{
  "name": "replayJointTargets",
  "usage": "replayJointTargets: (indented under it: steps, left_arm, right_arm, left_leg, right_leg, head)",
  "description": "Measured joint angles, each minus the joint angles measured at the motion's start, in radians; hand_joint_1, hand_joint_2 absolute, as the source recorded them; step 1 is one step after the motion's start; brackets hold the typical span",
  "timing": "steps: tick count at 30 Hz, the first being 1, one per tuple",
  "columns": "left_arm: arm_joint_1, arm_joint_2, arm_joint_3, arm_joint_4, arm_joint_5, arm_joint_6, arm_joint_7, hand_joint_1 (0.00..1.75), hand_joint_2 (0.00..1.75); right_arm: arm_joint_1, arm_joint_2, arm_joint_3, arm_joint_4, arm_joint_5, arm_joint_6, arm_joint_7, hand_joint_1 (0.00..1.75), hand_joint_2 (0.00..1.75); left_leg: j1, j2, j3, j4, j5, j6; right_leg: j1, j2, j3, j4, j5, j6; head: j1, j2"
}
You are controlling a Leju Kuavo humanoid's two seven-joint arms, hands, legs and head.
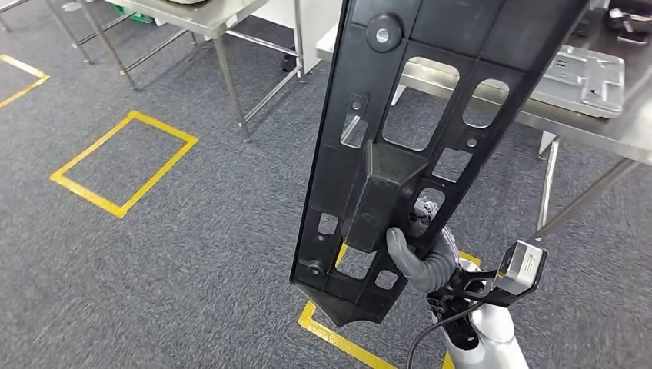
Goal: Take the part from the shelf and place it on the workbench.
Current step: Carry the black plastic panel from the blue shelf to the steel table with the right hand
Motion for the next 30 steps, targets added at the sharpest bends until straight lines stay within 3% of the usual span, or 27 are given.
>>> replayJointTargets:
  steps: [1, 2, 3, 4, 6, 8, 10, 12, 14, 16, 17, 18, 20, 22, 23, 26, 28, 30]
  left_arm:
    - [0.005, -0.001, -0.021, 0.004, -0.051, 0.047, 0.055, 0.0, 1.75]
    - [0.011, -0.002, -0.048, 0.006, -0.123, 0.106, 0.119, 0.0, 1.75]
    - [0.015, -0.002, -0.084, 0.008, -0.211, 0.17, 0.192, 0.0, 1.75]
    - [0.018, -0.001, -0.132, 0.009, -0.309, 0.237, 0.273, 0.0, 1.75]
    - [0.026, 0.002, -0.243, 0.009, -0.477, 0.35, 0.413, 0.0, 1.75]
    - [0.033, 0.007, -0.353, 0.009, -0.595, 0.448, 0.51, 0.0, 1.75]
    - [0.038, 0.015, -0.455, 0.009, -0.709, 0.556, 0.59, 0.0, 1.75]
    - [0.045, 0.02, -0.554, 0.009, -0.801, 0.677, 0.629, 0.0, 1.75]
    - [0.054, 0.022, -0.62, 0.009, -0.785, 0.79, 0.571, 0.0, 1.75]
    - [0.058, 0.021, -0.611, 0.009, -0.618, 0.819, 0.394, 0.0, 1.75]
    - [0.055, 0.02, -0.578, 0.009, -0.503, 0.797, 0.281, 0.0, 1.75]
    - [0.05, 0.016, -0.537, 0.009, -0.389, 0.76, 0.174, 0.0, 1.75]
    - [0.038, 0.005, -0.433, 0.009, -0.174, 0.635, 0.013, 0.0, 1.75]
    - [0.026, -0.006, -0.318, 0.009, -0.004, 0.482, -0.069, 0.0, 1.75]
    - [0.02, -0.012, -0.264, 0.009, 0.047, 0.426, -0.09, 0.0, 1.75]
    - [0.005, -0.028, -0.162, 0.009, 0.078, 0.371, -0.099, 0.0, 1.75]
    - [0.002, -0.033, -0.127, 0.009, 0.071, 0.367, -0.088, 0.0, 1.75]
    - [0.004, -0.038, -0.105, 0.01, 0.064, 0.372, -0.076, 0.0, 1.75]
  right_arm:
    - [-0.008, 0.002, 0.003, 0.008, -0.006, 0.006, 0.004, 1.75, 1.75]
    - [-0.018, 0.004, 0.008, 0.017, -0.014, 0.011, 0.009, 1.75, 1.75]
    - [-0.029, 0.006, 0.014, 0.026, -0.02, 0.015, 0.016, 1.75, 1.75]
    - [-0.039, 0.008, 0.02, 0.034, -0.027, 0.015, 0.023, 1.75, 1.75]
    - [-0.055, 0.012, 0.03, 0.045, -0.034, 0.005, 0.031, 1.75, 1.75]
    - [-0.06, 0.013, 0.037, 0.049, -0.035, -0.011, 0.033, 1.75, 1.75]
    - [-0.056, 0.012, 0.041, 0.049, -0.032, -0.03, 0.033, 1.75, 1.75]
    - [-0.042, 0.01, 0.041, 0.039, -0.024, -0.054, 0.031, 1.75, 1.75]
    - [-0.022, 0.005, 0.041, 0.024, -0.018, -0.073, 0.023, 1.75, 1.75]
    - [0.003, -0.003, 0.041, 0.012, -0.017, -0.08, 0.012, 1.75, 1.75]
    - [0.017, -0.008, 0.041, 0.009, -0.017, -0.081, 0.006, 1.75, 1.75]
    - [0.031, -0.013, 0.04, 0.006, -0.017, -0.08, 0.0, 1.75, 1.75]
    - [0.052, -0.021, 0.035, 0.001, -0.018, -0.075, -0.015, 1.75, 1.75]
    - [0.06, -0.025, 0.029, -0.003, -0.018, -0.061, -0.024, 1.75, 1.75]
    - [0.06, -0.026, 0.026, -0.004, -0.018, -0.055, -0.026, 1.75, 1.75]
    - [0.058, -0.027, 0.022, -0.003, -0.018, -0.044, -0.023, 1.75, 1.75]
    - [0.046, -0.026, 0.022, 0.0, -0.019, -0.042, -0.019, 1.75, 1.75]
    - [0.03, -0.025, 0.022, 0.004, -0.02, -0.041, -0.015, 1.75, 1.75]
  left_leg:
    - [0.0, -0.004, -0.03, 0.058, -0.017, -0.002]
    - [0.0, -0.006, -0.046, 0.082, -0.013, -0.003]
    - [0.0, -0.007, -0.042, 0.062, 0.012, -0.002]
    - [0.001, -0.012, -0.022, 0.007, 0.051, -0.001]
    - [0.005, -0.048, 0.033, -0.128, 0.114, 0.007]
    - [0.005, -0.076, 0.058, -0.187, 0.127, 0.017]
    - [0.004, -0.068, 0.062, -0.193, 0.128, 0.029]
    - [0.008, -0.05, 0.067, -0.206, 0.135, 0.044]
    - [0.009, -0.027, 0.071, -0.214, 0.139, 0.055]
    - [0.005, -0.003, 0.071, -0.214, 0.137, 0.059]
    - [0.004, 0.009, 0.071, -0.214, 0.136, 0.059]
    - [0.003, 0.02, 0.073, -0.214, 0.134, 0.058]
    - [0.002, 0.042, 0.079, -0.213, 0.129, 0.053]
    - [-0.002, 0.061, 0.086, -0.212, 0.122, 0.044]
    - [-0.004, 0.071, 0.09, -0.212, 0.119, 0.038]
    - [-0.004, 0.093, 0.1, -0.213, 0.111, 0.02]
    - [-0.001, 0.06, 0.085, -0.169, 0.076, 0.011]
    - [0.002, 0.01, 0.028, -0.046, 0.01, 0.005]
  right_leg:
    - [0.0, 0.013, 0.0, 0.001, 0.0, -0.001]
    - [0.001, 0.027, 0.0, 0.002, 0.0, -0.001]
    - [0.0, 0.041, 0.001, 0.003, -0.001, -0.001]
    - [0.0, 0.054, 0.002, 0.006, -0.002, 0.001]
    - [0.001, 0.077, 0.002, 0.013, -0.005, 0.008]
    - [0.001, 0.092, -0.003, 0.016, -0.006, 0.019]
    - [0.001, 0.107, -0.007, 0.011, -0.002, 0.033]
    - [0.003, 0.082, -0.015, 0.029, -0.015, 0.043]
    - [0.002, 0.028, -0.059, 0.12, -0.068, 0.049]
    - [-0.003, 0.002, -0.124, 0.248, -0.121, 0.056]
    - [-0.005, -0.001, -0.141, 0.28, -0.125, 0.059]
    - [-0.007, -0.004, -0.139, 0.274, -0.11, 0.06]
    - [-0.006, -0.025, -0.078, 0.156, -0.046, 0.057]
    - [0.0, -0.063, -0.015, 0.037, -0.005, 0.046]
    - [0.004, -0.072, -0.001, 0.009, 0.001, 0.04]
    - [0.005, -0.044, -0.001, 0.001, 0.003, 0.024]
    - [-0.002, -0.023, 0.001, -0.006, 0.008, 0.013]
    - [-0.004, -0.002, 0.0, -0.008, 0.011, 0.006]
  head:
    - [0.0, 0.0]
    - [0.0, 0.0]
    - [0.0, 0.0]
    - [0.0, 0.0]
    - [0.0, 0.0]
    - [0.0, 0.0]
    - [0.0, 0.0]
    - [0.0, 0.0]
    - [0.0, 0.0]
    - [0.0, 0.0]
    - [0.0, 0.0]
    - [0.0, 0.0]
    - [0.0, 0.0]
    - [0.0, 0.0]
    - [0.0, 0.0]
    - [0.0, 0.0]
    - [0.0, 0.0]
    - [0.0, 0.0]
